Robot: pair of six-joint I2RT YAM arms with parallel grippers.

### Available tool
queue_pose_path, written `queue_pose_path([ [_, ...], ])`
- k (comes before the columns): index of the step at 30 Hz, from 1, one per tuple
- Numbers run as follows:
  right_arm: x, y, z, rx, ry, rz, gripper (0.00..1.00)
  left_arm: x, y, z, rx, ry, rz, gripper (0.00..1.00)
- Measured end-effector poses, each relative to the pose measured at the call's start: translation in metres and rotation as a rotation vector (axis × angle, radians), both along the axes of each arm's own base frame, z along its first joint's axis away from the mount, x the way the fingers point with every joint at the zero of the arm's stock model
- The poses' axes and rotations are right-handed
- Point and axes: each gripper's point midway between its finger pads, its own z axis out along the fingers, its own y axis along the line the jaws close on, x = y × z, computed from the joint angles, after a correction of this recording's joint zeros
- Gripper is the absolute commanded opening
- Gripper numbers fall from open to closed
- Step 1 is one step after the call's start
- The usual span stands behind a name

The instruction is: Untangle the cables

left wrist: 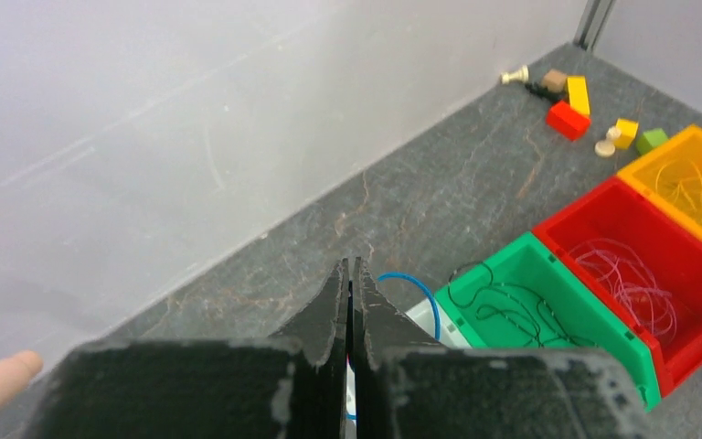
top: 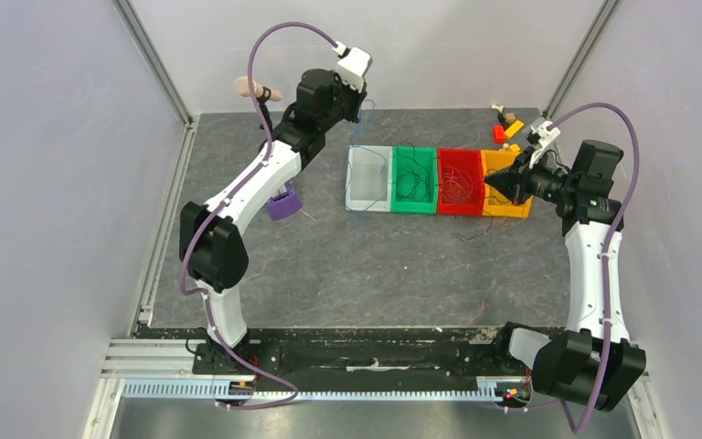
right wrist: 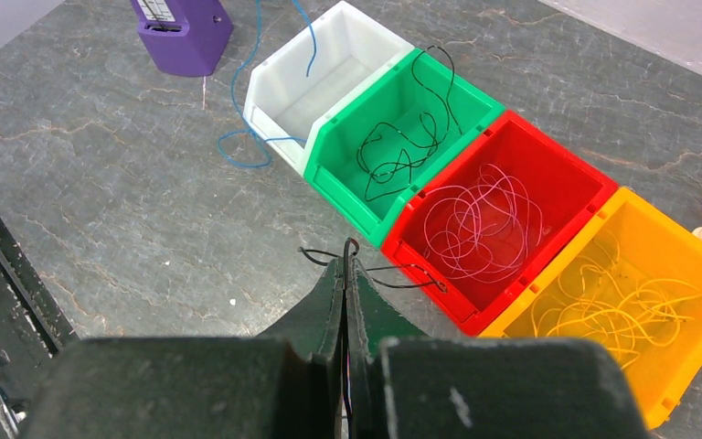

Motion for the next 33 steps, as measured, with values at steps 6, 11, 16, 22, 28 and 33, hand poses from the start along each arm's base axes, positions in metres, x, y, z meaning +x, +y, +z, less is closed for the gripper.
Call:
queue_pose_path([
  [6,0.0,0.0,0.001,-0.001,-0.003,0.0,0.0,0.002,0.003,0.044,-0.086,-0.037,-0.019,0.02],
  [11,0.0,0.0,0.001,-0.007,-0.009,0.002,0.0,-0.021,0.002,0.056,-0.149,0.022,-0.12,0.02],
  [16,-0.002,0.0,0.002,-0.018,-0.02,0.007,0.0,-0.095,0.007,0.056,-0.165,0.126,-0.283,0.02],
  [22,-0.002,0.0,0.003,-0.016,-0.021,0.006,0.0,-0.157,0.015,0.06,-0.163,0.24,-0.39,0.02],
  [28,-0.004,0.001,0.005,-0.014,-0.025,0.005,0.0,-0.183,0.036,-0.063,-0.028,0.622,-0.294,0.02],
  [33,-0.004,0.001,0.006,-0.01,-0.024,0.002,0.0,-0.232,0.077,-0.174,0.139,0.927,-0.18,0.02],
])
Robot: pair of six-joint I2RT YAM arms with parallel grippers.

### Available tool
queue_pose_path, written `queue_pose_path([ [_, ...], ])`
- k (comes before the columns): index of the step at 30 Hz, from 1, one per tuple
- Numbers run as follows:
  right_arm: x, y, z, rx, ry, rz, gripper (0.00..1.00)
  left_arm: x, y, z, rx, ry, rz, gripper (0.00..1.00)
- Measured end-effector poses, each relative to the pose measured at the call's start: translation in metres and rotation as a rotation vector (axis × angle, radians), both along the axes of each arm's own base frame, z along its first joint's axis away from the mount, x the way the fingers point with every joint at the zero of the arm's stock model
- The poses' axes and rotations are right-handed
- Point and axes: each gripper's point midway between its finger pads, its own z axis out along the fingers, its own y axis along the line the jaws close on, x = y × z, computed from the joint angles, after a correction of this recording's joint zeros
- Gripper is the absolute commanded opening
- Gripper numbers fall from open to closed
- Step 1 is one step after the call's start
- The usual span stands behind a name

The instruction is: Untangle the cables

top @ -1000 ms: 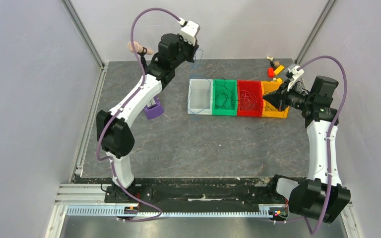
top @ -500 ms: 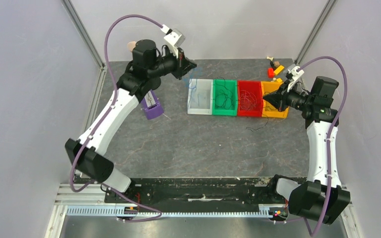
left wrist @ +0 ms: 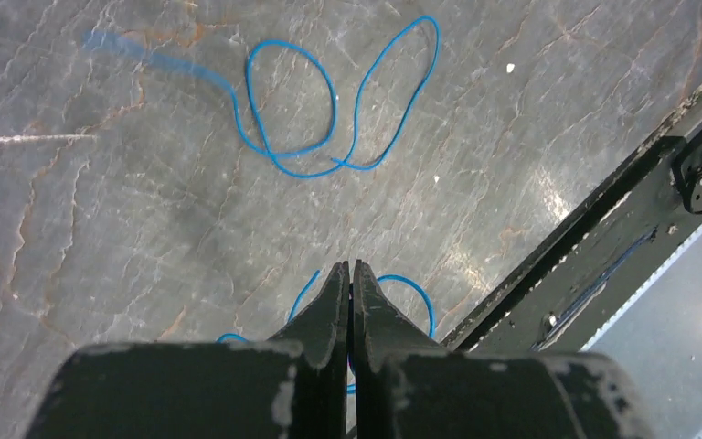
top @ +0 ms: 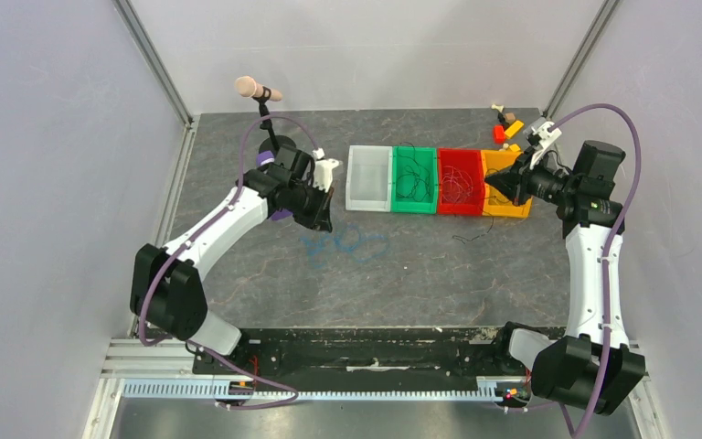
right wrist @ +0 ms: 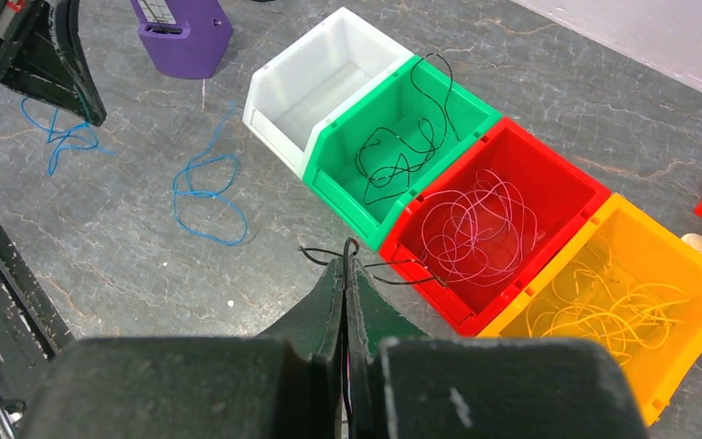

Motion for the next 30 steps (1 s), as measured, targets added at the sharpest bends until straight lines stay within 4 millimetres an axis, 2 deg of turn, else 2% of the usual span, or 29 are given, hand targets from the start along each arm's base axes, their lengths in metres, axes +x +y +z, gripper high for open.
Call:
queue_pose_path([
  [2,0.0,0.0,0.0,0.001,0.001,-0.001,0.0,-0.008,0.007,-0.004,0.018,0.016,0.004,0.02],
  [3,0.0,0.0,0.0,0.002,0.001,0.0,0.0,-0.006,0.006,0.001,0.01,-0.001,0.005,0.02],
  [5,0.0,0.0,0.0,0.004,0.003,-0.001,0.0,0.003,0.002,0.024,-0.022,-0.065,0.005,0.02],
  [8,0.0,0.001,0.001,0.01,0.005,-0.002,0.0,0.036,-0.014,0.072,-0.094,-0.208,0.006,0.02],
  [10,0.001,0.002,0.002,0.013,0.004,-0.001,0.0,0.066,-0.029,0.105,-0.155,-0.327,0.007,0.02],
  [12,0.001,0.002,0.002,0.012,0.001,-0.002,0.0,0.091,-0.042,0.122,-0.202,-0.414,0.013,0.02],
  [13,0.001,0.002,0.002,0.012,0.001,-0.002,0.0,0.101,-0.047,0.123,-0.217,-0.435,0.018,0.02],
  [16,0.001,0.002,0.003,0.014,0.002,-0.002,0.0,0.136,-0.065,0.111,-0.255,-0.472,0.045,0.02],
  [20,0.001,0.003,0.002,0.014,0.005,-0.003,0.0,0.172,-0.086,0.069,-0.272,-0.462,0.088,0.02],
  [22,0.002,0.003,0.001,0.013,0.008,-0.004,0.0,0.185,-0.095,0.046,-0.271,-0.456,0.101,0.02],
  [23,0.002,0.002,0.001,0.013,0.01,-0.005,0.0,0.189,-0.098,0.039,-0.271,-0.458,0.102,0.06],
  [24,0.003,0.002,0.0,0.013,0.012,-0.004,0.0,0.193,-0.101,0.032,-0.269,-0.46,0.104,0.17],
  [26,0.004,0.002,-0.002,0.015,0.02,-0.004,0.0,0.202,-0.104,0.018,-0.26,-0.474,0.117,0.51],
  [28,0.005,0.002,-0.004,0.016,0.026,-0.005,0.0,0.208,-0.104,0.008,-0.242,-0.474,0.124,0.65],
  [30,0.005,0.002,-0.005,0.017,0.031,-0.005,0.0,0.214,-0.103,0.007,-0.23,-0.474,0.129,0.71],
])
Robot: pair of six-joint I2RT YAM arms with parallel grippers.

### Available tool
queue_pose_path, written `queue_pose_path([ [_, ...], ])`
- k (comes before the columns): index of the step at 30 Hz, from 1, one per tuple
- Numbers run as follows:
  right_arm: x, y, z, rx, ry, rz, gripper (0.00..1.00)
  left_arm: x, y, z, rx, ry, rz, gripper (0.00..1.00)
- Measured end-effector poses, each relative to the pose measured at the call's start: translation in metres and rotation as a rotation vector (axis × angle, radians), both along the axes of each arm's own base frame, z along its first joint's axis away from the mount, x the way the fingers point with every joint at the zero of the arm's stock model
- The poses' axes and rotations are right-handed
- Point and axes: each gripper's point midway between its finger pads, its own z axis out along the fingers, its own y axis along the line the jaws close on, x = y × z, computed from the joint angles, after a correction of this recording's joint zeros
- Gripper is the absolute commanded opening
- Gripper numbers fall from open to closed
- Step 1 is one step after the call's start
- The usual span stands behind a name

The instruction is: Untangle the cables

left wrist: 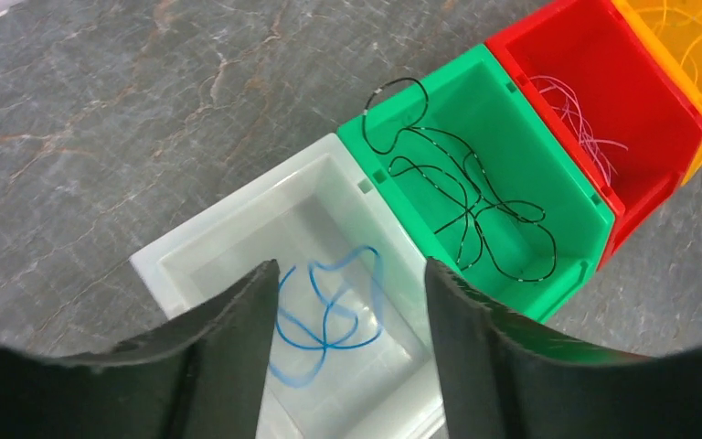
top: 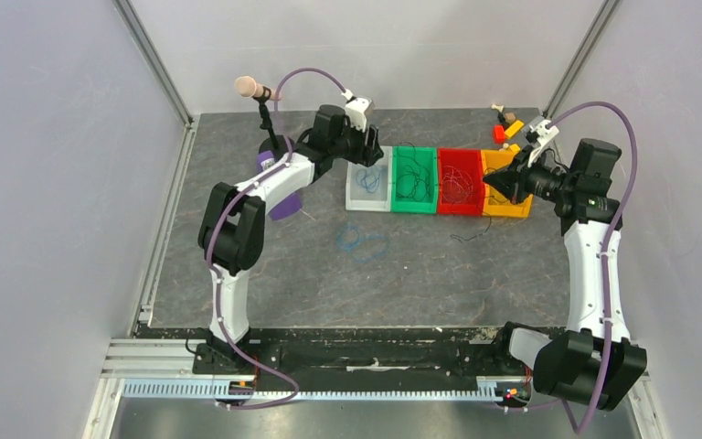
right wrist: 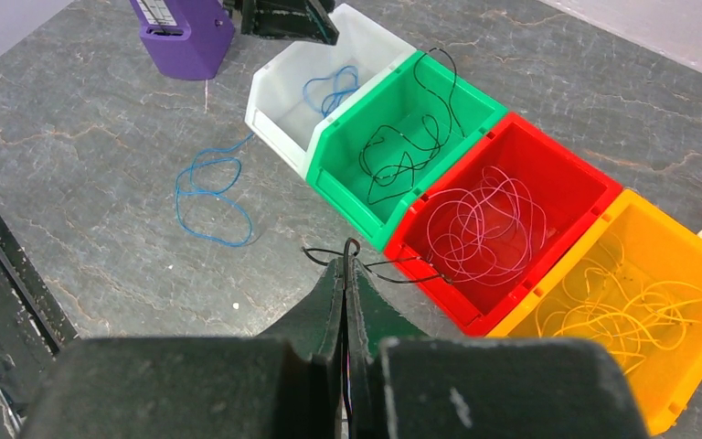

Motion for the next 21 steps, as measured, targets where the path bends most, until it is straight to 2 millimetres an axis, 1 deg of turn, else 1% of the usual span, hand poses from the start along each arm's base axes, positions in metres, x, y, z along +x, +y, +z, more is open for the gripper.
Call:
queue_pose_path([
  [2,0.0,0.0,0.0,-0.002,-0.002,0.002,0.0,0.002,0.005,0.007,0.012,0.012,0.007,0.75],
  [4,0.0,0.001,0.0,-0.004,-0.004,0.006,0.0,0.001,0.011,0.02,0.028,0.001,-0.004,0.77],
  [5,-0.001,0.001,-0.001,-0.005,-0.001,0.007,0.0,-0.009,0.016,0.029,0.05,-0.003,-0.038,0.78],
  [6,-0.001,0.001,-0.001,-0.006,0.0,0.008,0.0,-0.013,0.02,0.033,0.063,-0.004,-0.054,0.79],
  [7,-0.002,0.002,-0.002,-0.008,0.001,0.01,0.0,-0.022,0.025,0.041,0.086,-0.017,-0.091,0.79],
  [10,-0.004,0.002,-0.001,-0.017,-0.005,0.014,0.0,-0.075,0.045,0.057,0.204,-0.044,-0.286,0.78],
  [12,-0.005,0.003,0.0,-0.019,-0.011,0.016,0.0,-0.115,0.058,0.058,0.297,-0.054,-0.451,0.77],
  [13,-0.006,0.003,0.001,-0.02,-0.015,0.017,0.0,-0.132,0.064,0.054,0.339,-0.053,-0.528,0.77],
  [15,-0.007,0.003,0.002,-0.02,-0.018,0.018,0.0,-0.154,0.072,0.039,0.399,-0.033,-0.641,0.77],
  [17,-0.007,0.003,0.002,-0.019,-0.018,0.017,0.0,-0.174,0.079,0.013,0.452,0.022,-0.745,0.77],
  [18,-0.007,0.003,0.002,-0.019,-0.017,0.017,0.0,-0.181,0.081,0.002,0.469,0.047,-0.781,0.77],
  [20,-0.007,0.004,0.003,-0.02,-0.018,0.018,0.0,-0.194,0.085,-0.028,0.517,0.092,-0.852,0.77],
  [21,-0.007,0.004,0.002,-0.021,-0.019,0.019,0.0,-0.199,0.086,-0.038,0.531,0.11,-0.872,0.77],
])
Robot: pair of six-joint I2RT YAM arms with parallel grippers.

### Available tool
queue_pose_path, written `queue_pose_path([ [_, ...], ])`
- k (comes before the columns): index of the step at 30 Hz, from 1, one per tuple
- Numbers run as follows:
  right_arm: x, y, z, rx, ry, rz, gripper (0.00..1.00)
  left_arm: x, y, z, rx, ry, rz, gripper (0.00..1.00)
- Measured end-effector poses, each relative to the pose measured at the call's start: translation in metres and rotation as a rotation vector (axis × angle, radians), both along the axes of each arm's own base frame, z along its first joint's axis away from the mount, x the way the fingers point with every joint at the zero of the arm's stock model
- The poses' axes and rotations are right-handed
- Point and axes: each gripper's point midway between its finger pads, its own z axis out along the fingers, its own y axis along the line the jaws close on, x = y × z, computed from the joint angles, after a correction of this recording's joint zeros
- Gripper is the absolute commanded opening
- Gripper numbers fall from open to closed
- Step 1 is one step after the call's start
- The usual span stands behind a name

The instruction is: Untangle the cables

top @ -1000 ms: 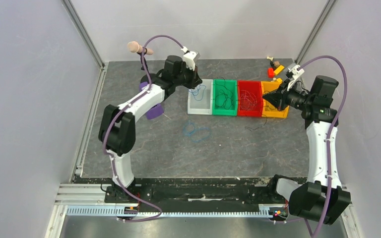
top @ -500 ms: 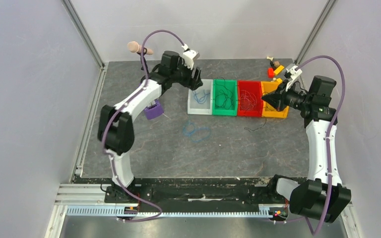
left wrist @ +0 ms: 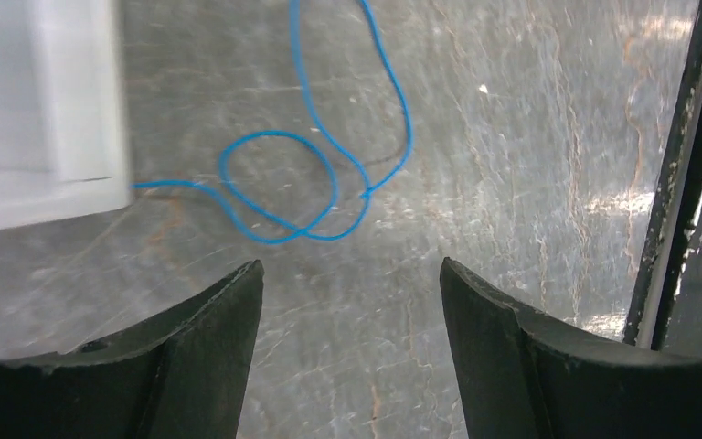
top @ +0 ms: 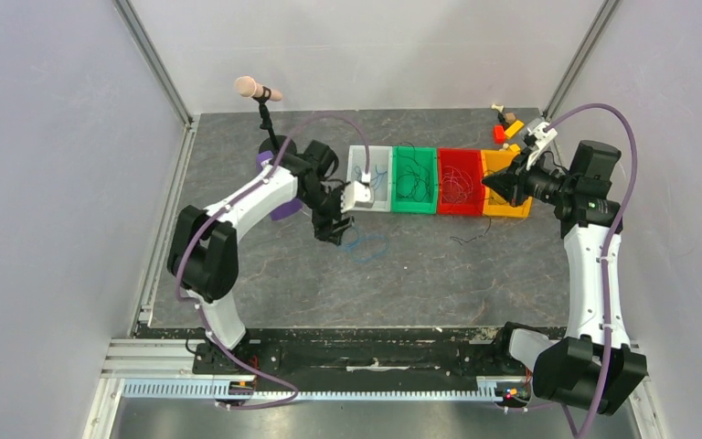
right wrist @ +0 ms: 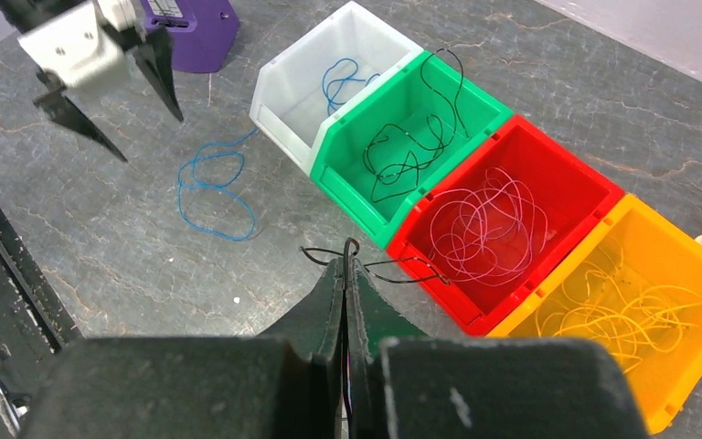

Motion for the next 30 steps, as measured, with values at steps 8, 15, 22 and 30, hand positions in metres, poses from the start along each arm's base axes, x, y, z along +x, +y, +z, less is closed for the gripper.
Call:
queue_pose_path([
  [8,-0.002,0.0,-0.004,-0.01,0.012,0.0,0.0,-0.016,-0.021,-0.057,0.097,-0.023,-0.116,0.75],
  [15,-0.004,-0.002,-0.01,-0.023,0.033,-0.004,0.0,-0.012,-0.026,-0.09,0.196,-0.056,-0.146,0.46],
  [22,-0.004,-0.002,-0.01,-0.025,0.032,-0.003,0.0,-0.01,-0.021,-0.093,0.245,-0.089,-0.161,0.02],
  [30,-0.006,-0.001,-0.004,-0.02,0.013,-0.008,0.0,-0.01,-0.047,0.018,-0.073,-0.029,-0.016,0.02],
])
